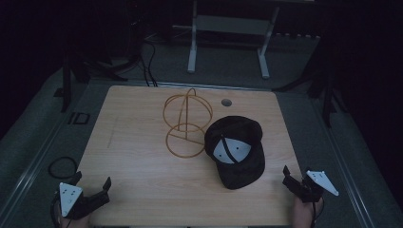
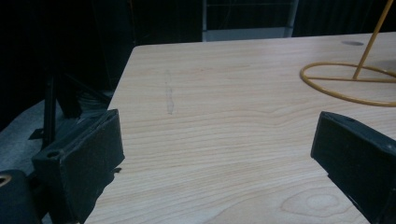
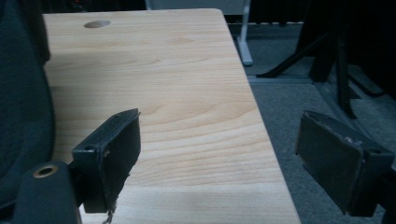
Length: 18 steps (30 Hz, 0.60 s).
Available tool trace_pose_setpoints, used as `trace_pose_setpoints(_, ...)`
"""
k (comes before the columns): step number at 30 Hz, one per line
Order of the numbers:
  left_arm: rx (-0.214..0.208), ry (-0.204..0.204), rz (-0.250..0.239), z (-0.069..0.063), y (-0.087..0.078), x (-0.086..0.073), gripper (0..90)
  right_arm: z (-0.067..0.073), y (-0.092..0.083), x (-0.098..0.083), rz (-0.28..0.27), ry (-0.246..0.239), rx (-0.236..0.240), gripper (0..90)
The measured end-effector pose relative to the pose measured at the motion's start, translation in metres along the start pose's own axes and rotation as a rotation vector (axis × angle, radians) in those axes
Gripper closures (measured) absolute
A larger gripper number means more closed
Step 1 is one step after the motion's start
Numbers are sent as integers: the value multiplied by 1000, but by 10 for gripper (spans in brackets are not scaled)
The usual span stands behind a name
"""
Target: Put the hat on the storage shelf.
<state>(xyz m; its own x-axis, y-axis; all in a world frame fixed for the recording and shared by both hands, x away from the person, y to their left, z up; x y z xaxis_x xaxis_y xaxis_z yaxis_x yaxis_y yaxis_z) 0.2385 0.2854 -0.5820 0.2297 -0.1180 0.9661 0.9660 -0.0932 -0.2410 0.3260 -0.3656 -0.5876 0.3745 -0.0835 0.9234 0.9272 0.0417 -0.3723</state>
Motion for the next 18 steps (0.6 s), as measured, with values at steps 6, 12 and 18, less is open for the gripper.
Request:
trace_pose_setpoints(6, -25, -4, -20, -8, 1, 4, 27, 1, -1, 0, 28, 25, 51, 131)
trace_pose_setpoints(12, -56, 73, -13, -23, 1, 6, 27, 11, -12, 13, 43, 19, 108, 122)
trace_pose_setpoints(18, -61, 12, -13, -26, -1, 9, 27, 30, -12, 25, 95, 0, 196, 119)
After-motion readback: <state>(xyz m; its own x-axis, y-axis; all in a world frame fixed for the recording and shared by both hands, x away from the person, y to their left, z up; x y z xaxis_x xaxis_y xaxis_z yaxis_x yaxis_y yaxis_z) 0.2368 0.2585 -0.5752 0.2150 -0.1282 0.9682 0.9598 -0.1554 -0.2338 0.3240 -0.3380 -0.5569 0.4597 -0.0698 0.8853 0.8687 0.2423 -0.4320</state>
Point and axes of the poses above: each handheld gripper's, and its own axes: y roughly forward along the jaws, x roughly out of its top, z roughly to its left, the point moved 7 cm from there along y, roughly forward along the jaws, and after that the axes turned 4 degrees about y, right-handed, at the moved point
